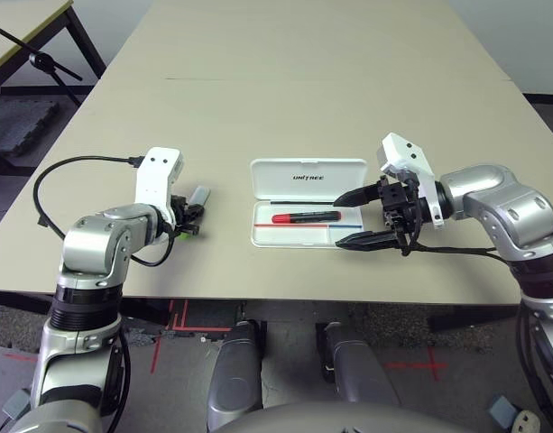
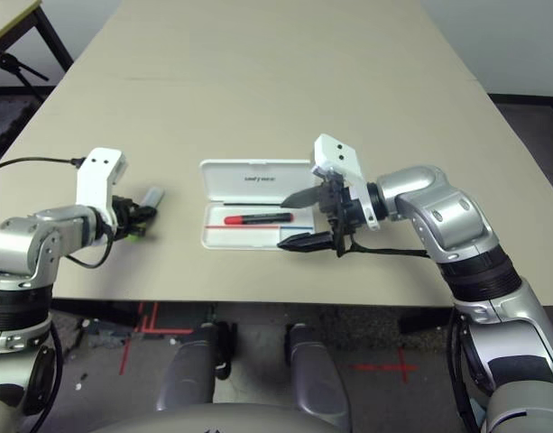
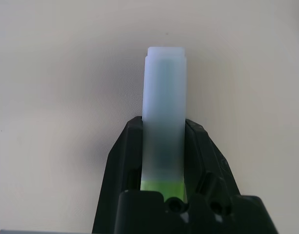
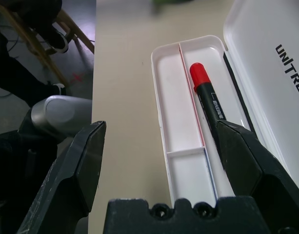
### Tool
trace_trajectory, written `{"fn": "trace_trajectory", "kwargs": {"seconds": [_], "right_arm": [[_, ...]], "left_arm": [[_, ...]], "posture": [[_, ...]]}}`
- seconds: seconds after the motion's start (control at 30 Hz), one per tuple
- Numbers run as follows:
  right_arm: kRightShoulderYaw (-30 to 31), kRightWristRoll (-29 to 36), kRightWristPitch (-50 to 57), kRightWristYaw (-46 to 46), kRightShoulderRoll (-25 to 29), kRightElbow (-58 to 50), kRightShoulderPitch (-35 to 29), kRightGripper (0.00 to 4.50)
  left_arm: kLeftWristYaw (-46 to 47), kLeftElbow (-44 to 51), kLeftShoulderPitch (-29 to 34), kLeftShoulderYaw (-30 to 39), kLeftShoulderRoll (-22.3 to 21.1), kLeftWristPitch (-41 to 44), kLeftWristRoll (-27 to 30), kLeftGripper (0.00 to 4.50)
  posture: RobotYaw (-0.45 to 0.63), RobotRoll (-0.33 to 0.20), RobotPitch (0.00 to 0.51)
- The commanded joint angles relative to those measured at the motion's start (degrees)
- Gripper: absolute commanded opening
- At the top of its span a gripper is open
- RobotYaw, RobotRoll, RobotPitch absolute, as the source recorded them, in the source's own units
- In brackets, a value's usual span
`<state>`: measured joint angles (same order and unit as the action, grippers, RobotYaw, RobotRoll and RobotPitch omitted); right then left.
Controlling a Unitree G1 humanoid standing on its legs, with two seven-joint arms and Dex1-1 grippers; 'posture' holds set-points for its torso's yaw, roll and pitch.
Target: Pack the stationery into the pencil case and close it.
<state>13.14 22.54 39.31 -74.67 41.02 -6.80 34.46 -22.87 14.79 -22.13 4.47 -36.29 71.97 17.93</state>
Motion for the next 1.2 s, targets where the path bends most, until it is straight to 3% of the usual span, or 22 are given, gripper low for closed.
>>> {"fn": "trace_trajectory", "kwargs": {"seconds": [0.03, 0.3, 0.57, 0.73, 0.93, 1.2], "right_arm": [[1.0, -0.5, -1.0, 0.1, 0.2, -0.1, -0.5, 4.50], [0.0, -1.1, -3.2, 0.8, 0.2, 2.4, -0.1, 4.50], [-0.7, -2.1, -5.6, 0.7, 1.3, 5.6, 0.4, 4.50], [-1.1, -2.6, -6.4, 0.5, 2.1, 7.0, 0.5, 4.50], [-1.5, -2.6, -5.9, -0.7, 5.3, 6.9, -0.2, 4.50], [-2.5, -2.2, -4.6, -2.2, 10.5, 6.3, -2.0, 4.50]], "left_arm": [[-6.3, 2.9, 2.6, 0.5, -3.6, -7.0, 1.9, 1.10], [-20.9, 10.5, 8.1, 0.6, -15.9, -14.7, 6.6, 1.10], [-28.5, 16.4, 12.1, -1.4, -22.5, -20.0, 8.1, 1.10], [-28.8, 18.1, 11.3, -5.8, -22.1, -22.4, 7.1, 1.10], [-28.2, 18.3, 5.1, -11.3, -21.6, -23.1, 4.8, 1.10], [-28.4, 17.1, -4.7, -19.8, -16.3, -22.5, 2.3, 1.10]], "posture": [[0.06, 0.000, 0.171], [0.06, 0.000, 0.170], [0.05, 0.000, 0.163], [0.05, 0.000, 0.163], [0.05, 0.000, 0.161], [0.02, 0.000, 0.157]]}}
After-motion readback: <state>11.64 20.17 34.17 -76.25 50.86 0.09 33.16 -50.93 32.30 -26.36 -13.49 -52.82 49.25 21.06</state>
